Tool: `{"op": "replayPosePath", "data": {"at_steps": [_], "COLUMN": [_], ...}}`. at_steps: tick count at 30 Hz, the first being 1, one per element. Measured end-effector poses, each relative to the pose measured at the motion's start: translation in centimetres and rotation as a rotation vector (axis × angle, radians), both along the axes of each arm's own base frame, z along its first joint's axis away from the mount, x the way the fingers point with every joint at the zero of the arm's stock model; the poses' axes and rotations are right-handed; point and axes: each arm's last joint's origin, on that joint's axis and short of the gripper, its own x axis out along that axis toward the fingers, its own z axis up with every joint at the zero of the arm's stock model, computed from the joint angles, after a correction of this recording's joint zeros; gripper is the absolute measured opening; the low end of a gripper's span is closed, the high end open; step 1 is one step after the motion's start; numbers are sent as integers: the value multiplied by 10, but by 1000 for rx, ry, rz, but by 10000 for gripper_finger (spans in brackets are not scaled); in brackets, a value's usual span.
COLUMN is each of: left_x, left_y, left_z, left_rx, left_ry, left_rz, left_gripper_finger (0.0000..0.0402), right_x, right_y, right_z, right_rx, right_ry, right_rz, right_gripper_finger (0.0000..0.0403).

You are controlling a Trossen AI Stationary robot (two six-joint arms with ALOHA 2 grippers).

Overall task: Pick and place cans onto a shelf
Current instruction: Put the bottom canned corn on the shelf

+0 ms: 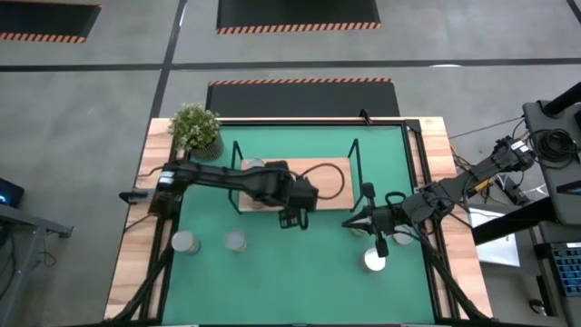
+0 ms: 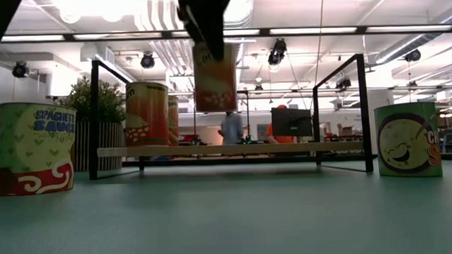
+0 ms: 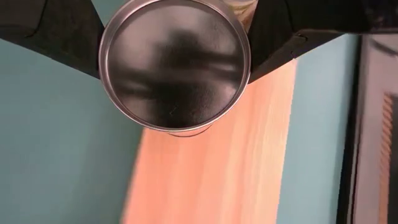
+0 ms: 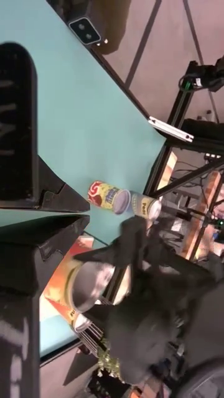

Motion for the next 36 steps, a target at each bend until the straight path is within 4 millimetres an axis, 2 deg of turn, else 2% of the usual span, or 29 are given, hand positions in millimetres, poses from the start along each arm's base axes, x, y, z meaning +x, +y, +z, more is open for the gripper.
{"op": "replayPosePath", "data": {"at_steps": [3, 11, 20, 29, 36], "left_x": [3, 2, 4, 4, 4], "left_y": [11, 18, 20, 22, 23], "left_z": [-13, -41, -41, -41, -41], "left_rx": [-73, -98, -130, -130, -123], "left_ry": [-11, 23, -8, -11, -7], "left_rz": [109, 182, 209, 223, 220], "left_gripper_finger": [307, 307, 308, 337, 342], "right_x": [0, -1, -1, -1, -1], "right_y": [0, 0, 0, 0, 0], "right_z": [-1, -3, -4, -4, -4], "right_rx": [0, 12, 7, 11, 11], "right_ry": [12, 30, 39, 42, 42], "right_rz": [-1, -7, -7, -8, -8], "right_gripper_finger": [9, 9, 9, 9, 9]}}
